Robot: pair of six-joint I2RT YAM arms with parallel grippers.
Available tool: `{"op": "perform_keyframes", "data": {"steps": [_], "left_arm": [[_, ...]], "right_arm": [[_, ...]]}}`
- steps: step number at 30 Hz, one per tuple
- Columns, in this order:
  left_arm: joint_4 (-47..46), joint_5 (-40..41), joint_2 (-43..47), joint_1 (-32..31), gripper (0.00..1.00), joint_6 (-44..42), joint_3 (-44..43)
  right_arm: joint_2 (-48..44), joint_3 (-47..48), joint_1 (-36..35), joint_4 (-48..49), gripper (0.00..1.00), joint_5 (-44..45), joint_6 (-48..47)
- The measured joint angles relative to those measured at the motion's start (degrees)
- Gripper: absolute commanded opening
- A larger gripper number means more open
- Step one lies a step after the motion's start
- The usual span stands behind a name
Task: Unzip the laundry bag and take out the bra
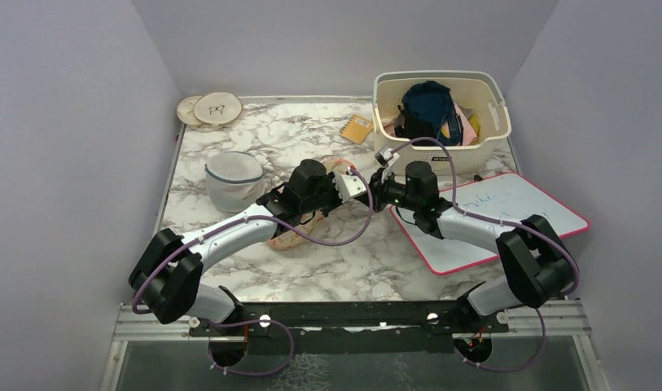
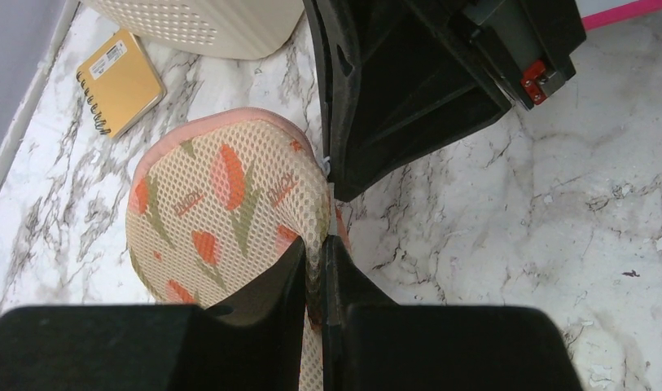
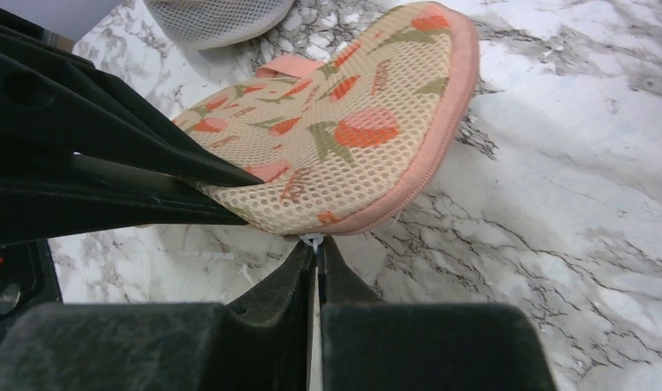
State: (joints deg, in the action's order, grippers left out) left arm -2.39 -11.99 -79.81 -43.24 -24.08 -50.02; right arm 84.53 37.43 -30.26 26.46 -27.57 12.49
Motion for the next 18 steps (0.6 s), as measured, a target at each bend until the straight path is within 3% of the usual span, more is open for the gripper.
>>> {"op": "perform_keyframes", "data": {"steps": [16,17,18], "left_arm": [[-0.1,0.0,-0.3,-3.5,0.0,-5.9,1.0],[-0.1,-0.1,-0.3,-3.6,0.03,-6.1,1.2],[-0.1,0.0,-0.3,-3.7,0.13,-6.1,1.3]], "right_arm": [[-2.8,-0.1,0.0,-6.2,0.01,15.3,-1.9],[-3.1,-0.1,0.0,-6.3,0.01,15.3,-1.9],[-3.3,-0.2,0.0,-6.3,0.01,15.2,-2.0]]}}
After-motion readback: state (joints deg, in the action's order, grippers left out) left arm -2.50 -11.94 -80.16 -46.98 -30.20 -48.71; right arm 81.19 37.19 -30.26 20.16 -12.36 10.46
